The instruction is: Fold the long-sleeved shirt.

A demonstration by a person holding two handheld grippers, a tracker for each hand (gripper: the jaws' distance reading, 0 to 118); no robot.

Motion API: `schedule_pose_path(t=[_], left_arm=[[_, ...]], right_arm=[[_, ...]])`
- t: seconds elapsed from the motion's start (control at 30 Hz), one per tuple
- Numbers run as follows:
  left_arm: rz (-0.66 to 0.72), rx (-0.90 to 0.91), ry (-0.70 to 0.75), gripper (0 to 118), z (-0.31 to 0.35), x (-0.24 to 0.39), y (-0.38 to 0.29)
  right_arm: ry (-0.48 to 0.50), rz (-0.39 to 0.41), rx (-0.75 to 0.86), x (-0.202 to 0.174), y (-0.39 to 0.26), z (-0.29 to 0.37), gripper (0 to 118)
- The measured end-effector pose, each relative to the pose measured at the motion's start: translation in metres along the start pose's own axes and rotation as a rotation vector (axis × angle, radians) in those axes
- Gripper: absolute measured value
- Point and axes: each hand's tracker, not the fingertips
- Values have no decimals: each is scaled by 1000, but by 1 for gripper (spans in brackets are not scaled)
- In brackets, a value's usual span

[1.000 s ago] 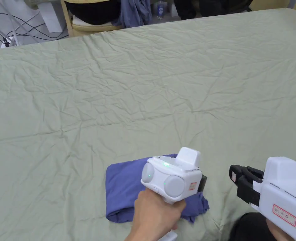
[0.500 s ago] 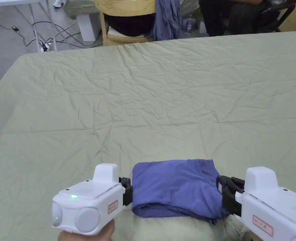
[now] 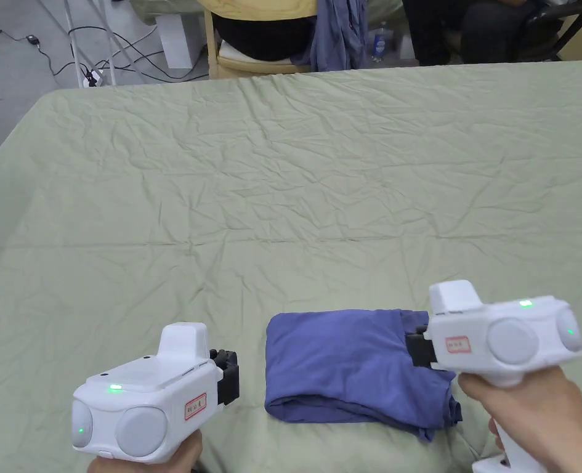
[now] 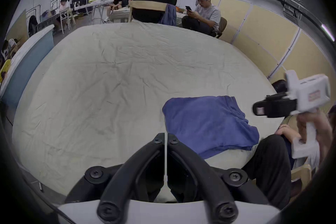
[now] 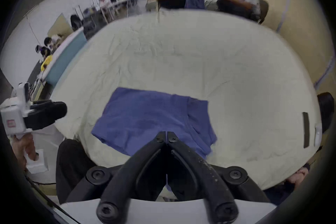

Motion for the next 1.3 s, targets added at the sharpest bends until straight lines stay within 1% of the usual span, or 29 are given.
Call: schedule_pose_path(t=[0.07, 0.13, 0.17, 0.27, 0.37, 0.4, 0.43, 0.47, 0.5, 0.53, 0.6, 0.67, 0.73, 0.9, 0.93, 1.03, 1.07, 1.17, 1.2, 1.3], left_arm=[[4, -17, -6, 2, -7, -2, 1], [14, -39, -13, 2, -14, -5, 2], [15, -47, -16, 2, -17, -6, 2], [29, -68, -27, 2, -25, -10, 4], [37, -87, -46, 2, -32, -12, 5], [39, -92, -52, 3, -35, -13, 5], [44, -98, -66, 10, -37, -14, 6], [47, -109, -85, 23, -41, -15, 7], [51, -127, -101, 44, -47, -17, 9], [77, -139, -120, 70, -54, -20, 10], [141, -142, -202, 76, -68, -30, 11], [200, -150, -316, 78, -85, -44, 13], [238, -208, -425, 79, -106, -57, 16], [424, -369, -571, 80, -168, -91, 9], [445, -370, -578, 79, -173, -92, 7], [503, -330, -718, 80, -181, -100, 6], [509, -340, -703, 80, -182, -98, 5], [492, -343, -769, 80, -194, -90, 3], [478, -350, -800, 80, -200, -85, 3], [406, -380, -834, 80, -215, -58, 6]], right_arm=[[-3, 17, -87, 9, 13, -35, 1], [-42, 34, -158, 16, 17, -65, 1], [-44, 26, -193, 19, 15, -76, 1], [-45, 50, -226, 23, 12, -96, 1], [-28, 7, -230, 29, 10, -100, 1], [-26, 11, -230, 30, 11, -99, 1], [-21, 22, -230, 29, 10, -97, 1], [-20, 28, -228, 29, 10, -97, 1], [-18, 30, -226, 30, 9, -97, 1], [-17, 30, -224, 30, 9, -97, 1], [-20, 40, -217, 28, 7, -96, 1], [-20, 57, -211, 27, 5, -96, 1], [-16, 56, -210, 29, 5, -96, 1], [1, 44, -212, 32, 5, -97, 1], [7, 42, -211, 34, 5, -97, 1], [20, 25, -206, 37, 4, -98, 1], [22, 25, -206, 37, 3, -98, 1], [19, 34, -205, 34, 3, -98, 1], [16, 40, -204, 33, 2, -98, 1], [13, 45, -199, 33, 2, -98, 1]])
